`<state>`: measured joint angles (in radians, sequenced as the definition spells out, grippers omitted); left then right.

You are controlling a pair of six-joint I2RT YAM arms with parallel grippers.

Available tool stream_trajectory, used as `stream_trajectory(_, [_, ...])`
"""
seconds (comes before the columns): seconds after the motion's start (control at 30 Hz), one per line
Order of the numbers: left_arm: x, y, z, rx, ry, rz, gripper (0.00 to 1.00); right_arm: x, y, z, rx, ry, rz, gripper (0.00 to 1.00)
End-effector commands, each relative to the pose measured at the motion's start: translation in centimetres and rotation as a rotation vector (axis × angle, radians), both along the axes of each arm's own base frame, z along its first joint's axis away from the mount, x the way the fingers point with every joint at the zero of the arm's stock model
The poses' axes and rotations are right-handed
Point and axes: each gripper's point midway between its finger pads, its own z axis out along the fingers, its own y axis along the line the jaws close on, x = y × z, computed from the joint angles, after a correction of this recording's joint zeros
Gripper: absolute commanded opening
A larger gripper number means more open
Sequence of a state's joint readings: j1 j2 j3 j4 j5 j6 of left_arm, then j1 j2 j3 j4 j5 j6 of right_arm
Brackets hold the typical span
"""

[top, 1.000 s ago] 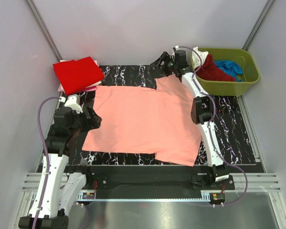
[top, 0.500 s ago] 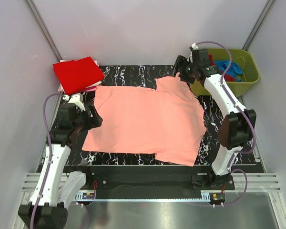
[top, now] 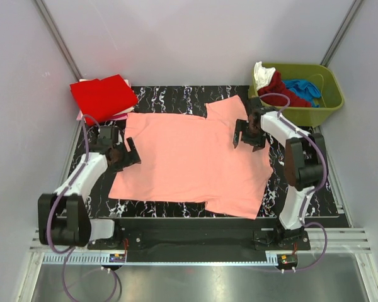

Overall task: Fold and stack the t-shirts
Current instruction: Flatten the tshirt out, then fold the tshirt

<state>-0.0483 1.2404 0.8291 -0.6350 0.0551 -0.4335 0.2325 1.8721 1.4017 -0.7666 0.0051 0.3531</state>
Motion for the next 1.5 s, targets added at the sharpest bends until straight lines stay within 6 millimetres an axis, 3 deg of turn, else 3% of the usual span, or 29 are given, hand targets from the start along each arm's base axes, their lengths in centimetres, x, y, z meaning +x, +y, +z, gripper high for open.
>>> stream_trajectory(0.0, [3.7, 0.1, -1.2, -0.02, -0.047, 0.08, 0.83, 2.7, -0.7, -1.1, -0.073, -0.005, 0.025, 0.84])
stream_trajectory(0.17, [4.7, 0.0, -5.1, -0.031, 0.048, 0.132, 0.82, 5.7, -0.5, -2.7, -0.104, 0.024, 0.027, 0.84])
stream_trajectory(0.2, [5.0, 0.0, -5.4, -0.032, 0.046, 0.14, 0.81, 6.0, -0.3, -4.1, -0.103, 0.053, 0.029, 0.84])
stream_trajectory(0.33, [6.4, 0.1, -6.2, -0.022, 0.056, 0.153, 0.81, 8.7, 0.3, -5.6, -0.111, 0.067, 0.037, 0.85])
stream_trajectory(0.37, [6.6, 0.1, -6.8, -0.018, 0.074, 0.153, 0.8, 10.3, 0.5, -4.5, -0.108, 0.039, 0.04, 0.84])
stream_trajectory(0.43, [8.2, 0.1, -6.1, -0.017, 0.056, 0.15, 0.8, 11.1, 0.9, -6.3, -0.107, 0.075, 0.063, 0.84])
stream_trajectory(0.47, [8.5, 0.1, -6.5, -0.015, 0.073, 0.146, 0.8, 13.4, 1.7, -4.6, -0.085, 0.004, 0.07, 0.84])
stream_trajectory(0.53, [10.5, 0.5, -5.2, 0.011, 0.046, 0.151, 0.79, 14.0, 2.2, -5.5, -0.073, 0.028, 0.106, 0.85])
stream_trajectory(0.57, [10.9, 0.5, -5.0, 0.013, 0.05, 0.149, 0.78, 15.8, 2.5, -3.3, -0.064, -0.036, 0.1, 0.85])
stream_trajectory(0.67, [12.0, 0.2, -1.9, 0.001, 0.003, 0.135, 0.78, 15.8, 2.9, -1.9, -0.036, -0.05, 0.097, 0.86])
stream_trajectory(0.73, [11.6, -0.3, -0.4, -0.005, -0.014, 0.12, 0.78, 16.3, 3.2, 2.1, -0.008, -0.143, 0.093, 0.89])
stream_trajectory(0.77, [11.4, -0.4, 1.3, -0.008, -0.05, 0.114, 0.78, 15.4, 3.0, 2.0, -0.009, -0.128, 0.092, 0.89])
stream_trajectory(0.8, [10.8, -0.6, 1.9, -0.007, -0.051, 0.105, 0.78, 15.1, 3.4, 5.5, 0.023, -0.187, 0.1, 0.91])
stream_trajectory(0.87, [9.4, -1.1, 4.5, -0.008, -0.095, 0.088, 0.79, 13.8, 3.2, 6.9, 0.032, -0.199, 0.097, 0.93])
stream_trajectory(0.9, [8.9, -1.0, 5.2, 0.001, -0.112, 0.088, 0.8, 13.0, 3.2, 10.3, 0.052, -0.255, 0.094, 0.94])
stream_trajectory(0.93, [7.6, -1.0, 6.6, -0.005, -0.151, 0.09, 0.8, 11.6, 3.0, 10.0, 0.055, -0.233, 0.098, 0.95])
stream_trajectory(0.97, [6.6, -0.9, 7.0, -0.008, -0.159, 0.094, 0.82, 10.6, 2.9, 10.8, 0.066, -0.24, 0.089, 0.96])
stream_trajectory(1.0, [5.1, -0.7, 6.2, -0.009, -0.141, 0.105, 0.83, 9.2, 2.6, 13.9, 0.083, -0.3, 0.082, 0.96])
stream_trajectory(1.03, [4.0, -0.5, 7.6, -0.016, -0.189, 0.115, 0.84, 8.3, 2.5, 14.7, 0.093, -0.321, 0.071, 0.97])
stream_trajectory(1.07, [3.1, -0.3, 7.4, -0.015, -0.188, 0.126, 0.85, 5.9, 2.1, 12.2, 0.094, -0.249, 0.043, 0.98])
stream_trajectory(1.1, [2.0, -0.2, 7.1, -0.022, -0.182, 0.142, 0.87, 4.0, 1.6, 14.5, 0.114, -0.301, 0.023, 0.98])
stream_trajectory(1.13, [0.4, 0.0, 6.4, -0.029, -0.184, 0.153, 0.88, 2.8, 1.5, 14.5, 0.128, -0.312, 0.005, 0.98])
stream_trajectory(1.17, [-0.5, 0.1, 5.9, -0.035, -0.182, 0.163, 0.88, -0.2, 1.1, 11.0, 0.134, -0.22, -0.044, 0.99])
stream_trajectory(1.2, [-1.8, 0.1, 4.2, -0.046, -0.145, 0.179, 0.89, -2.1, 0.8, 12.4, 0.16, -0.267, -0.065, 0.99])
stream_trajectory(1.23, [-2.4, 0.1, 4.4, -0.066, -0.172, 0.194, 0.89, -3.2, 0.6, 11.9, 0.178, -0.273, -0.091, 0.98])
stream_trajectory(1.27, [-3.0, 0.1, 3.8, -0.081, -0.165, 0.208, 0.89, -6.1, 0.2, 8.5, 0.183, -0.191, -0.146, 0.98])
stream_trajectory(1.3, [-3.8, -0.2, 2.1, -0.118, -0.138, 0.233, 0.89, -7.5, 0.0, 9.2, 0.211, -0.234, -0.164, 0.97])
stream_trajectory(1.33, [-4.2, -0.6, 2.1, -0.156, -0.151, 0.242, 0.89, -9.5, -0.3, 6.4, 0.213, -0.189, -0.186, 0.97])
stream_trajectory(1.47, [-5.4, -0.8, 0.5, -0.212, -0.142, 0.318, 0.89, -13.6, -1.0, 4.0, 0.244, -0.157, -0.272, 0.95])
